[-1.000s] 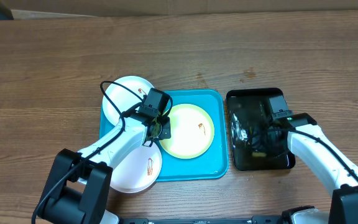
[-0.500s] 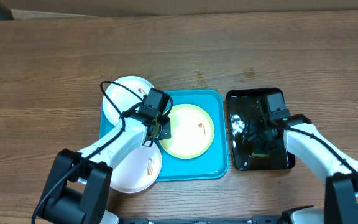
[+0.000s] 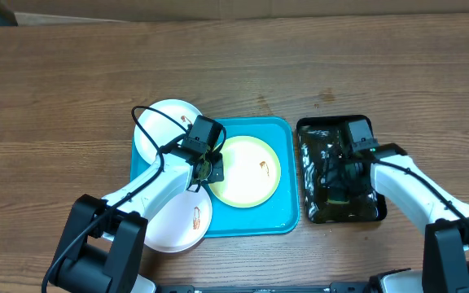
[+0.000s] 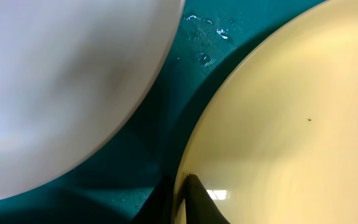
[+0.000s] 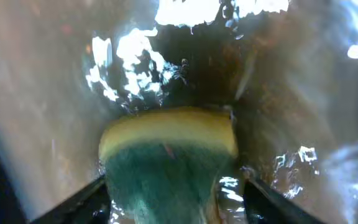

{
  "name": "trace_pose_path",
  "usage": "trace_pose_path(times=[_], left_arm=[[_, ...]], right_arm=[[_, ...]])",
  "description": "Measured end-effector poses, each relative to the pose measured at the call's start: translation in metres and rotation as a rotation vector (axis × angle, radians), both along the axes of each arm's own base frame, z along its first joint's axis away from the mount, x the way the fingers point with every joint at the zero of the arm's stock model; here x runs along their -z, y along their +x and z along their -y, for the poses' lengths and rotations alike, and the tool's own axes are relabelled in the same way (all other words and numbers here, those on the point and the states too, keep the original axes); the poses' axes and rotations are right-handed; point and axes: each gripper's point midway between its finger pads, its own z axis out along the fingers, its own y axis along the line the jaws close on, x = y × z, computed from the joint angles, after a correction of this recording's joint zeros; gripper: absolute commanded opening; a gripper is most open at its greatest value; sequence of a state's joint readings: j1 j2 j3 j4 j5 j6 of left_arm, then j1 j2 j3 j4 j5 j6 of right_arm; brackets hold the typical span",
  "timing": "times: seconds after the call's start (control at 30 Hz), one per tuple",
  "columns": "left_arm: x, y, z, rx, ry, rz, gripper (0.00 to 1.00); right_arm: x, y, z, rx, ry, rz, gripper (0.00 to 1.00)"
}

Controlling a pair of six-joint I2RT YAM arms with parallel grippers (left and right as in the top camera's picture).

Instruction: Clean dirty plates on tray and stack at the side

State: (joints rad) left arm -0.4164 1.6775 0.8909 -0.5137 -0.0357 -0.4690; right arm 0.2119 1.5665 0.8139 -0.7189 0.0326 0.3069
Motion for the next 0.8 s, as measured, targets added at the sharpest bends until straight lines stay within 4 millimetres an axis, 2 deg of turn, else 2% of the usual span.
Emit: trace_pose_path(times=[0.13,0.37,0.4,0.43,0.5,0.53,0.7,0.73,0.77,0.8], left_arm=[[0.0,0.0,0.0,0.0,0.001,-0.002,0.11],[0.0,-0.001,0.0,0.0,0.002,-0.003,0.12],[0.0,-0.001,0.0,0.0,0.002,-0.003,0.12],[0.0,-0.001,-0.001,0.0,0.002,-0.003,0.12],[0.0,-0.001,-0.001,-0.001,0.004,-0.002,0.12],[0.0,-0.001,-0.001,-0.001,0.004,-0.002,0.13],[0.0,-0.001,-0.001,-0.001,0.004,-0.002,0.13],[0.0,-0.001,-0.001,-0.001,0.004,-0.002,0.13],[0.0,-0.001,-0.001,-0.001,0.004,-0.002,0.13],[0.0,-0.001,-0.001,-0.001,0.004,-0.002,0.14]], right_arm=[[-0.008,-0.008,0.002,0.002,-0.012,-0.053,0.7],[0.002,-0.024,0.005,0.001,-0.017,-0.1,0.7],[0.004,-0.027,0.005,0.0,-0.016,-0.108,0.66],[0.008,-0.031,0.004,-0.001,-0.008,-0.119,0.59],[0.011,-0.035,0.003,-0.009,0.002,-0.127,0.14],[0.011,-0.035,0.002,-0.003,0.008,-0.125,0.04],[0.01,-0.034,-0.002,-0.002,0.029,-0.122,0.04],[0.01,-0.034,-0.002,-0.002,0.03,-0.123,0.2],[0.01,-0.035,-0.002,0.0,0.032,-0.127,0.41],[0.01,-0.036,-0.003,-0.001,0.034,-0.131,0.52]])
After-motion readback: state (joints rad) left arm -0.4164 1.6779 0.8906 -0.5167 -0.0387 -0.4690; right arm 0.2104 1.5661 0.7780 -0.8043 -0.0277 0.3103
